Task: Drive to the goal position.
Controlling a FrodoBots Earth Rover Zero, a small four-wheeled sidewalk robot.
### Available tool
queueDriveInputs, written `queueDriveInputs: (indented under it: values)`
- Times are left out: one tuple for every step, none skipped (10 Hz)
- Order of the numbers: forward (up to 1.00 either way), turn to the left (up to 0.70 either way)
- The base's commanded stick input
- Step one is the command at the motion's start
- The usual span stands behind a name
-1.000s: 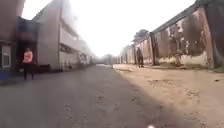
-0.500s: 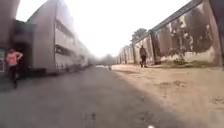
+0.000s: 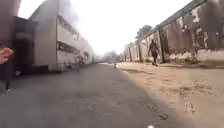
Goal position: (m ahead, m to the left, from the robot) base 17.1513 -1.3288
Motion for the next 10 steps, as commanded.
queueDriveInputs:
  values:
    - [1.00,0.00]
    - [1.00,0.00]
    - [1.00,0.00]
    - [1.00,0.00]
    - [1.00,0.00]
    - [1.00,0.00]
    - [1.00,0.03]
    - [1.00,0.20]
    - [1.00,0.27]
    - [1.00,0.27]
